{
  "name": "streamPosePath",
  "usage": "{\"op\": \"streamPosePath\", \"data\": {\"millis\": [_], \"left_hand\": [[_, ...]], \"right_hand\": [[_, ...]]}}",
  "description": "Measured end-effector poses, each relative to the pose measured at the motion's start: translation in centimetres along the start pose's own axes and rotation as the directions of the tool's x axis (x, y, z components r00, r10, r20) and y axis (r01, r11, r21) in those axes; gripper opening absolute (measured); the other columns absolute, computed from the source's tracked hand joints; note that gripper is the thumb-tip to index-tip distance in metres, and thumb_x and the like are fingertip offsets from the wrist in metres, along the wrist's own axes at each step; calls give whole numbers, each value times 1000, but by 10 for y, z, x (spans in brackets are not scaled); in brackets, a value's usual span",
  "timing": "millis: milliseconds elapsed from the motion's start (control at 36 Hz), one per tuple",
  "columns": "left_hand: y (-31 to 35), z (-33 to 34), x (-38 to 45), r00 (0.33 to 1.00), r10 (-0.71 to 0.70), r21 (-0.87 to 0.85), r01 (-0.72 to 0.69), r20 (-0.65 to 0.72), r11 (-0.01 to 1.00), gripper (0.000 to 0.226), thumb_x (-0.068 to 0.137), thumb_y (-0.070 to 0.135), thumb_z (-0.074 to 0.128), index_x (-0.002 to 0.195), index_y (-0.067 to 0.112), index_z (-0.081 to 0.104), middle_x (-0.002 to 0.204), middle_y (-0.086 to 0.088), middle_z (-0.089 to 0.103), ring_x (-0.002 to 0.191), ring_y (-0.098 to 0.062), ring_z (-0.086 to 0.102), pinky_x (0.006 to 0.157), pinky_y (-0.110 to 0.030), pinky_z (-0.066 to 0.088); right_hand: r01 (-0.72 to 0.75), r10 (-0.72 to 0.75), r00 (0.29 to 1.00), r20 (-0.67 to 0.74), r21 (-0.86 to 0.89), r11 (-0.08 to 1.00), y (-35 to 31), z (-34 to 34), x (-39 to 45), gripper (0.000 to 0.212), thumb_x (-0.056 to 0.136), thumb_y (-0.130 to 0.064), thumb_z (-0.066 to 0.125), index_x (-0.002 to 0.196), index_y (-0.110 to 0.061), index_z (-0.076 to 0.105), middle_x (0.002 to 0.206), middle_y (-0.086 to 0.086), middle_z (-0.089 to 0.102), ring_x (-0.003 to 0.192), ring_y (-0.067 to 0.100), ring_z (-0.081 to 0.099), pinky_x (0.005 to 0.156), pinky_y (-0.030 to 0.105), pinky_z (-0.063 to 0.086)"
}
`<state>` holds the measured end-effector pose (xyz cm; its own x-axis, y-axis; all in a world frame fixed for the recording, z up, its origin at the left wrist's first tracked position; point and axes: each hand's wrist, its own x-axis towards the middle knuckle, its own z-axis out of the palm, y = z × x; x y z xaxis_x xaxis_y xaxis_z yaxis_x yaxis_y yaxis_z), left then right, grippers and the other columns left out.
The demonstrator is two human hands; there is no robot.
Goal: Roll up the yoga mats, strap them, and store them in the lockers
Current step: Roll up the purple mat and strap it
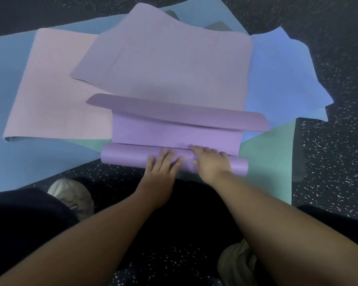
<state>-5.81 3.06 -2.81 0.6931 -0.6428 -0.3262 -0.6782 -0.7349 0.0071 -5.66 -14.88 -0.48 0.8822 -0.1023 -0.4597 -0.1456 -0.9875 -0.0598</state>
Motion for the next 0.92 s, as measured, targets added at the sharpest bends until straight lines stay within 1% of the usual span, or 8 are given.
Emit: {"op": "streamPosePath", "data": {"millis": [167,222,333,417,528,639,806,917], "left_hand": [[-2,-17,11,998,-66,-23,66,15,998,99,57,32,80,146,15,41,149,-15,40,138,-34,38,103,-60,34],[-3,-17,16,998,-61,-5,61,27,998,98,75,37,69,155,19,14,160,-13,16,147,-31,16,112,-59,18],[-4,-21,27,988,-86,31,83,132,996,85,96,35,45,151,22,-19,161,-7,-18,148,-25,-14,115,-56,-4],[-7,-20,36,985,-94,17,92,145,996,81,99,32,40,149,23,-23,159,-6,-23,147,-24,-17,115,-56,-5],[-13,-22,44,984,-92,10,92,151,996,77,102,41,35,149,26,-24,159,-4,-23,147,-23,-17,115,-55,-4],[-17,-25,47,990,-90,-33,95,111,995,74,100,53,30,151,28,-17,161,-1,-17,148,-21,-13,116,-53,-3],[-25,-31,54,989,-140,-143,146,52,979,59,103,43,29,153,35,1,157,-7,5,146,-27,1,117,-48,-1],[-21,-37,64,983,-184,-93,185,11,978,55,103,37,32,153,36,8,143,-7,23,133,-28,20,109,-49,16]], "right_hand": [[-47,50,997,-54,51,998,0,6,3,47,103,-33,37,149,-26,29,148,4,38,135,25,34,111,40,23],[-45,66,985,-158,130,990,1,7,1,43,100,-28,45,142,-20,42,142,7,42,130,29,38,105,40,31],[113,22,815,-579,196,974,-4,11,-6,25,77,-15,56,101,-10,61,101,14,58,89,32,50,71,41,48],[211,48,704,-709,273,939,-16,1,-7,35,75,-20,47,110,-14,48,107,16,58,95,27,41,82,38,36],[254,114,623,-774,338,906,-20,-26,2,56,71,-7,58,124,-18,43,119,20,56,109,27,39,91,37,32],[178,156,690,-707,375,910,-12,-48,12,68,73,-3,61,139,-14,48,131,17,52,115,29,40,91,41,36],[18,167,851,-498,345,938,-1,-63,22,75,89,-9,51,155,-19,18,153,2,29,134,25,28,101,36,29],[-6,181,877,-444,366,931,0,-62,24,77,89,-9,50,156,-23,13,152,2,30,133,26,27,101,36,30]]}}
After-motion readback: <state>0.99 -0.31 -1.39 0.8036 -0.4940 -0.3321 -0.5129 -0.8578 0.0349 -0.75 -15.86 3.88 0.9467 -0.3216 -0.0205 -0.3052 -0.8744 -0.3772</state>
